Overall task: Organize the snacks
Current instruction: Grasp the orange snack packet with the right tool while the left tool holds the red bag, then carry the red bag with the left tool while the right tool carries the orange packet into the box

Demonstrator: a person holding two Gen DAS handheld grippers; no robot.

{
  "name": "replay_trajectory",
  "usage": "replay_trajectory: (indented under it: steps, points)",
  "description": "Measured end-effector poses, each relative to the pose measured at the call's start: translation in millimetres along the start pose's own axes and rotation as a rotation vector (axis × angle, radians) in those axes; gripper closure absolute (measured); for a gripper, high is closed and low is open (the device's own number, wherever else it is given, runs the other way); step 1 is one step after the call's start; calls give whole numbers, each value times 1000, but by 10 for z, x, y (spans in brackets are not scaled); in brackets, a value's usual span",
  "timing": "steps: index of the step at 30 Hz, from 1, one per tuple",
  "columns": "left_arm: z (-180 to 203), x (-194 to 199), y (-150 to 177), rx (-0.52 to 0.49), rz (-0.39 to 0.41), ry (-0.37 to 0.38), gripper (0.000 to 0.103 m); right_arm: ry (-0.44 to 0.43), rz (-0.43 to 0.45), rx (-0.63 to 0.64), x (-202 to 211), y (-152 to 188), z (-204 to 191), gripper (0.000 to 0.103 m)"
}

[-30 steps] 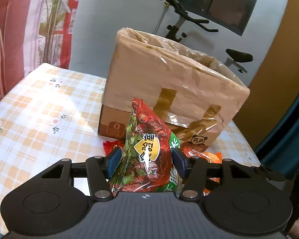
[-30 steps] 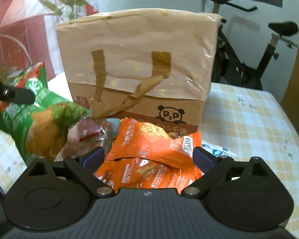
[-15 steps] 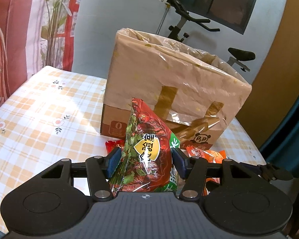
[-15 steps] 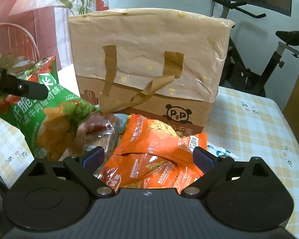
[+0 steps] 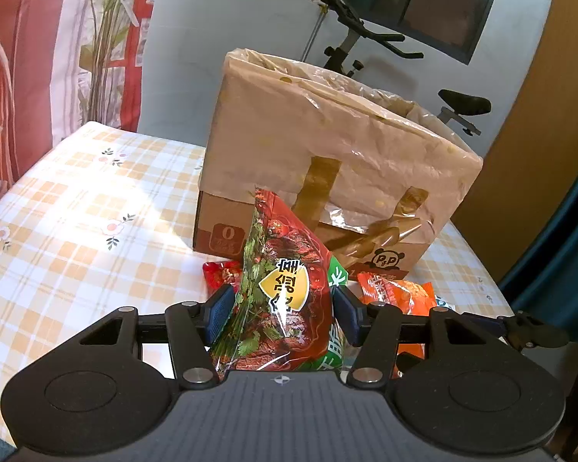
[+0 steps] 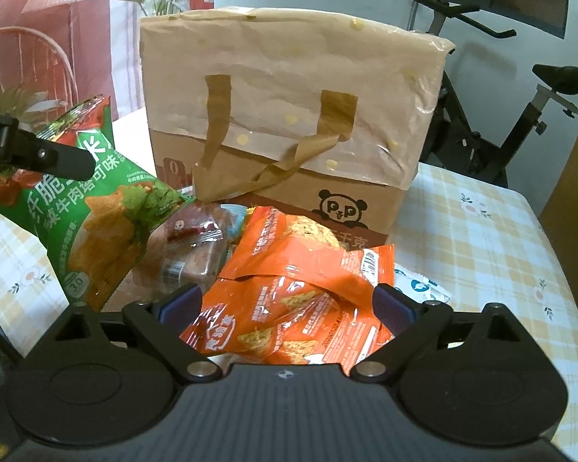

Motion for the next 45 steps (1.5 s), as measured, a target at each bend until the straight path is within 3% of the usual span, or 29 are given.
replay_trajectory:
  steps: [8,18,25,32,38,45]
  points:
    - [-62,47,28,20,6,-5,44,39,-22,108,-184,46,-174,6]
    - [-114,33,48,36,1,-15,44,92,-83,122,-477,174,-247,2]
    - [-81,27,59,28,-2,-10,44,101,0,18,-286,136,-29,28]
    - [-78,45,60,21,0,-11,44,110,66,-83,-39,52,192,43]
    - [-39,87,-4,-21,28,-18,44,147,155,-100,177,-108,288,45]
    - [17,240,-376,-98,158,-11,44,251,246,-95,354,-242,402,46]
Point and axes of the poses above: each gripper's, at about its wrist camera, not at the fingertips, and x roughly against the way its jaws point, z to its right, y to its underside, the point moved 1 cm from there along -x, roughly the way its jaws point, and after that the axes turned 14 degrees about z, right-handed, at the moved point
